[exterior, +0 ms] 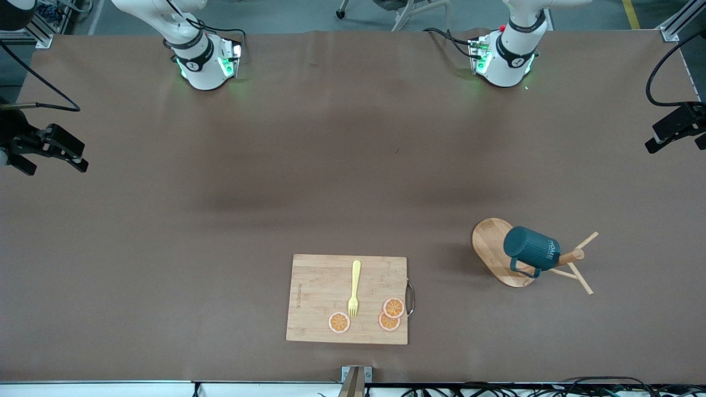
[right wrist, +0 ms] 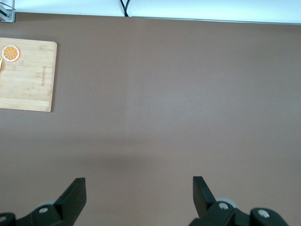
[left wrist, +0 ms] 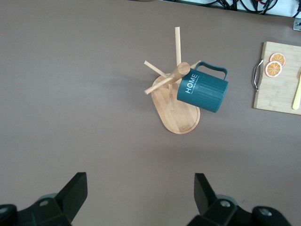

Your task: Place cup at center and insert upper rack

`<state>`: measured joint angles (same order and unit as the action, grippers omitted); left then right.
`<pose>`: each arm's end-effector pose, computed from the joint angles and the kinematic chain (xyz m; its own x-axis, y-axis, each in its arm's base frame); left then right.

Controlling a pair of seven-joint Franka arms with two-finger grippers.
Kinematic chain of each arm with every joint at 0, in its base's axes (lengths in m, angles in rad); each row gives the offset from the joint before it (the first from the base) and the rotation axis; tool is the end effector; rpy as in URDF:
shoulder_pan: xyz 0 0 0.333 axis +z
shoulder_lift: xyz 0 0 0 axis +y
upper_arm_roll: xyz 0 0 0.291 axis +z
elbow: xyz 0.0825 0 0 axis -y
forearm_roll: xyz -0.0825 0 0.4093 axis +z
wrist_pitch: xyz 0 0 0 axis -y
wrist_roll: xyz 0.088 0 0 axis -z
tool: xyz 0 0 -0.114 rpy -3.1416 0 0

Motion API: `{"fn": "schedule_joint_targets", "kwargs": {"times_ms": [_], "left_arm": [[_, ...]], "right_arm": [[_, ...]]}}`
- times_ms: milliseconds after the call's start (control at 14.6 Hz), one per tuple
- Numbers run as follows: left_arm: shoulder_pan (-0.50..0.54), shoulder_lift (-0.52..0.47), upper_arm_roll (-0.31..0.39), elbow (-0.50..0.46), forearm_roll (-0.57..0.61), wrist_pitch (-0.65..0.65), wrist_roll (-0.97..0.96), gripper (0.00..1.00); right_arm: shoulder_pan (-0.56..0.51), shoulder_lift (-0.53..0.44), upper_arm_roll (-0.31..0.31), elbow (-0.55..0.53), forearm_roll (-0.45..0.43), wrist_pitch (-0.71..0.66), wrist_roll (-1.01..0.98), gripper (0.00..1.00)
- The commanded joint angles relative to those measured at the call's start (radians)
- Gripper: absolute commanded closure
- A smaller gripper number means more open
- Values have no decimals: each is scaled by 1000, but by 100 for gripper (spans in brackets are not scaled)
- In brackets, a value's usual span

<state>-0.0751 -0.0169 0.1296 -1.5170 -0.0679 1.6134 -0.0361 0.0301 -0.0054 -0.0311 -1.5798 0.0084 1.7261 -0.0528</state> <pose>0.5799 0.0248 0.6334 0.9895 0.0932 0.1102 0.0853 -0.9936 0.0739 0.5947 0.0002 0.6061 0.9872 0.0505 0.1514 0.0511 -0.9987 -0.0006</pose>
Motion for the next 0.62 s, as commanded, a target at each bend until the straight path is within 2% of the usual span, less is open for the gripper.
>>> {"fn": "schedule_joint_targets", "kwargs": {"times_ms": [0, 412, 549], "left_arm": [[-18, 8, 18, 21, 5, -1, 5, 0], [18, 9, 1, 21, 7, -1, 19, 0], [81, 11, -62, 23, 5, -1, 19, 0]], "right_arm": [[4, -2, -1, -3, -8, 9, -2, 0], [2, -2, -1, -3, -7, 9, -2, 0], [2, -2, -1, -2, -7, 9, -2, 0]]}}
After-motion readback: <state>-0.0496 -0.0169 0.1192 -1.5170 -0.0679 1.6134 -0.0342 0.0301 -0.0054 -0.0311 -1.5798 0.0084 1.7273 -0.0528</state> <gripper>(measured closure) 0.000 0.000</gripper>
